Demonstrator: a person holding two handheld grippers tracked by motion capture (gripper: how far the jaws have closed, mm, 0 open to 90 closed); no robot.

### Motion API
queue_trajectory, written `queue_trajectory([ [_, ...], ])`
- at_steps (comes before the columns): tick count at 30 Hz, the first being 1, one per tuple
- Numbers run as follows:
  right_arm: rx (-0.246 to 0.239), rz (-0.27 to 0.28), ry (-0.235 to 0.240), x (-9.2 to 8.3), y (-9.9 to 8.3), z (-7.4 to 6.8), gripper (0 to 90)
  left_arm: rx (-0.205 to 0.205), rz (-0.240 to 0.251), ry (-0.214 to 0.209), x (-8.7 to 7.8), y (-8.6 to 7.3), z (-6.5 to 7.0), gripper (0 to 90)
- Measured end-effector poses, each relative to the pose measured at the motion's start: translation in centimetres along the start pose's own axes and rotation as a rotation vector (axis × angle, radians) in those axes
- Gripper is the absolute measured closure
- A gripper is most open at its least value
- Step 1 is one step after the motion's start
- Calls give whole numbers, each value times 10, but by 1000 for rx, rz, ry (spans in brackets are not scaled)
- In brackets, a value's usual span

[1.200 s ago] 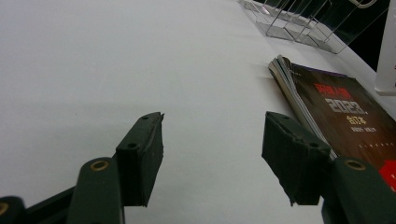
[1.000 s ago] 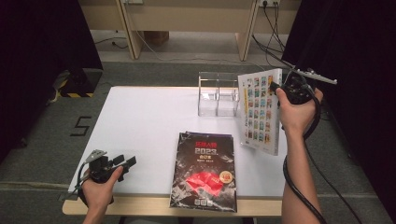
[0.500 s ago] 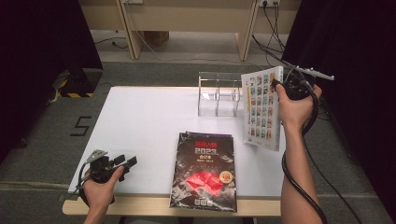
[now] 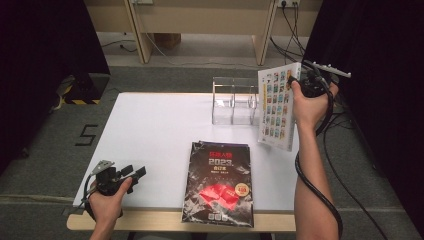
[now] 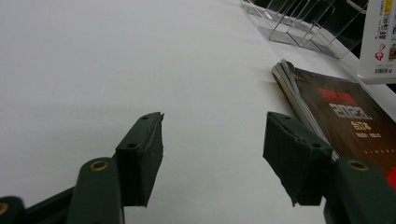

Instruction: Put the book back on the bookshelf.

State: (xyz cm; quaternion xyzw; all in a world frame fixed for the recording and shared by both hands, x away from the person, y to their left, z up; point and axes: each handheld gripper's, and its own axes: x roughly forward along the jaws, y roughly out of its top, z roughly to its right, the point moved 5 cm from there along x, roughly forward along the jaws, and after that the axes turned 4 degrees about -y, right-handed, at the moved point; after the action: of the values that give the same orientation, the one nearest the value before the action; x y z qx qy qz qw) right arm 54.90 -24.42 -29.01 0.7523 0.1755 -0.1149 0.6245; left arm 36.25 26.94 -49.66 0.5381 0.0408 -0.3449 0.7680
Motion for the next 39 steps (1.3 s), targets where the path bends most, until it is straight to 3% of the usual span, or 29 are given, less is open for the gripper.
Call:
queue_trajectory([
  [11, 1, 18, 10, 8, 12, 1, 737, 16, 2, 6, 1, 0, 0, 369],
  [39, -17, 63, -8, 33, 25, -9, 737, -2, 15, -3, 1, 1, -2, 370],
])
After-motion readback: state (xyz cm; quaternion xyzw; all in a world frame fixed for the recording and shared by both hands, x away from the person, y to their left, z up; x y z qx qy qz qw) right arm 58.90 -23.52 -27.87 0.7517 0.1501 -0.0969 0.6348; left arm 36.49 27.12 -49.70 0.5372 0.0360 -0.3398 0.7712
